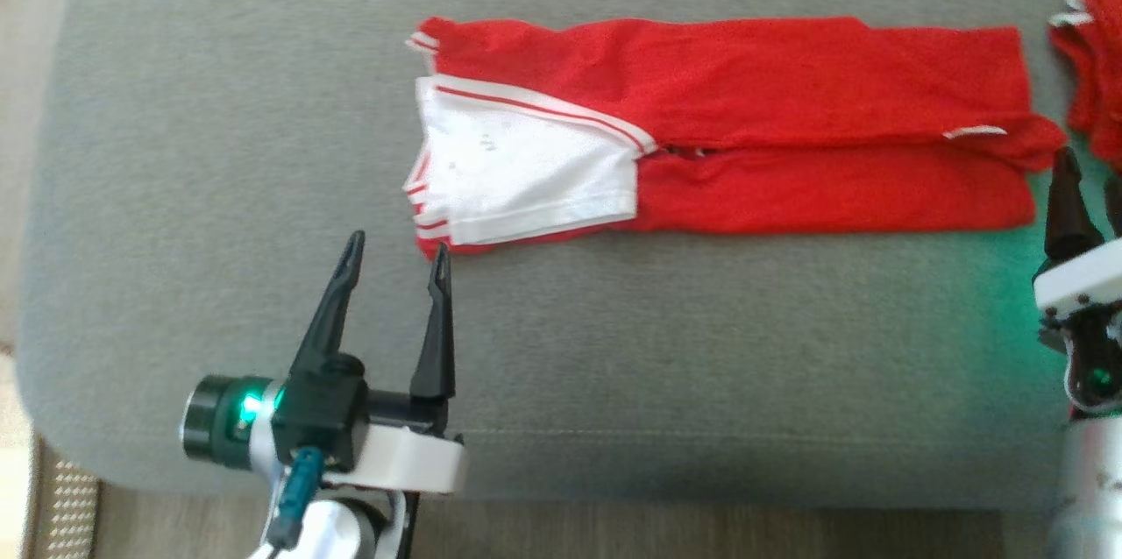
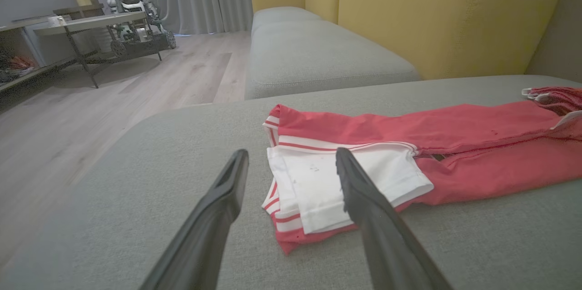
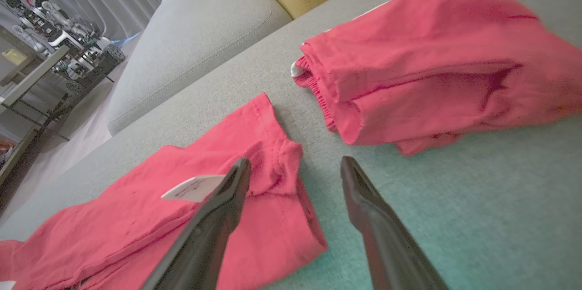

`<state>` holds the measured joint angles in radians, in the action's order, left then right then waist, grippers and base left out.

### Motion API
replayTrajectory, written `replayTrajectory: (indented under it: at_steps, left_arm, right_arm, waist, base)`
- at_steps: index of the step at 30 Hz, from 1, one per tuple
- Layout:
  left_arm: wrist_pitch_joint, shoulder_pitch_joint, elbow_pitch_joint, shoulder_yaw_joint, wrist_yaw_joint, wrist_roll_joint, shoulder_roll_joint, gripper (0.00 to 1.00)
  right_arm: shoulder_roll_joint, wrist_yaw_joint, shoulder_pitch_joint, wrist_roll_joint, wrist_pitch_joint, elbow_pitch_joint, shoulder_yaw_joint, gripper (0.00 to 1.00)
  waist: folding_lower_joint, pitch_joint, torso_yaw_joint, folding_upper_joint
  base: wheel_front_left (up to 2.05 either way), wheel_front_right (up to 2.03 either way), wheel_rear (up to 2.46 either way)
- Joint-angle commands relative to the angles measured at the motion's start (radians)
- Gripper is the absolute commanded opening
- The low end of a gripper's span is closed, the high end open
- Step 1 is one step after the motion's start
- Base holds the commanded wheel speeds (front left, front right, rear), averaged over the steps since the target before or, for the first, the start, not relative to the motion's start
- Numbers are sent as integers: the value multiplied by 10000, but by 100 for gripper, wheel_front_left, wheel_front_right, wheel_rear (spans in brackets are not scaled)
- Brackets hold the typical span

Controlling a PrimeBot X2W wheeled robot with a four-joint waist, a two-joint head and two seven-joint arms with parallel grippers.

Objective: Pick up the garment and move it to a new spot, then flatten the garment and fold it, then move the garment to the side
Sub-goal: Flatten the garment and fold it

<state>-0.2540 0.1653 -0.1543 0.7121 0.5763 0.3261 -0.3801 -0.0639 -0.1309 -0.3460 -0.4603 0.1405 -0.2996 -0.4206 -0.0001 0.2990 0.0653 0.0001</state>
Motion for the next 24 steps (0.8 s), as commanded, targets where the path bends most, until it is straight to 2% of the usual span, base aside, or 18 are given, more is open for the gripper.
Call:
replayTrajectory:
  at_steps: [1,8,15,23,24]
  left_arm:
    - [-77,80,-191,-528,-87,-297,13,100]
    - [-77,-463,23,-1014,-628,-1147,694,100]
    - [-77,-799,115,-1555,-1146,-1542,1131,100]
    - [-77,-974,197,-1992,-1635,-1921,1520,100]
    - [-78,-984,205,-2030,-1698,-1959,1564,100]
  right_arm:
    - [-96,2,-537,284,44,-6,41,100]
    - [-613,2,-1703,1539,189,-1887,-970,100]
    - [-926,2,-2270,2745,425,-3482,-1577,100]
    - [-728,2,-2181,2799,1540,-4402,-1148,100]
    - [-711,2,-2163,2725,1658,-4430,-1041,89]
  waist:
    - [1,-162,437,-1]
    - [1,-167,1225,-1]
    - [1,-127,1480,-1]
    - [1,-63,1461,-1]
    - [1,-59,1445,-1]
  base:
    - [0,0,0]
    - [0,0,0]
    - [0,0,0]
    - [0,0,0]
    - [0,0,0]
